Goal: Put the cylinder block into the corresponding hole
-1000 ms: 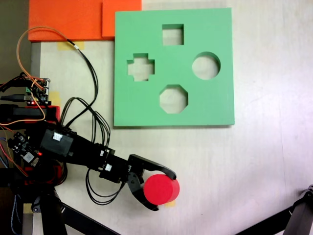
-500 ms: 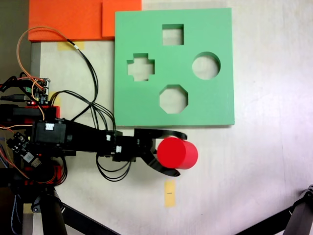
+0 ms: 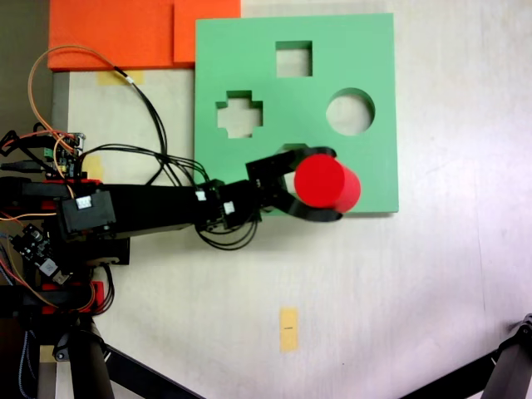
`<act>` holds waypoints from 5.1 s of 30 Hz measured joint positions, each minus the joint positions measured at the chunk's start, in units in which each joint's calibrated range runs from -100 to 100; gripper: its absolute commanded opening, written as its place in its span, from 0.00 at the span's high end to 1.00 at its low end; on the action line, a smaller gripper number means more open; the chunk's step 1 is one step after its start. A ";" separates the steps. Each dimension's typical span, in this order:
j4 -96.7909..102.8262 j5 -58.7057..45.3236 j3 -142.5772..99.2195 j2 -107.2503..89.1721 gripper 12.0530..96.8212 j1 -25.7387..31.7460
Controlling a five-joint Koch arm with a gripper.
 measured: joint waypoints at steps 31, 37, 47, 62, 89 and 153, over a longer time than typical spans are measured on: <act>-6.36 -0.15 15.09 24.76 0.68 8.79; -6.36 -0.15 16.85 29.27 0.68 9.13; -6.46 -0.15 20.58 34.06 0.68 9.04; -6.27 -0.10 24.69 39.53 0.68 8.60; -6.36 -0.15 35.18 50.48 0.68 8.45; -2.15 -0.39 17.25 46.65 0.28 8.40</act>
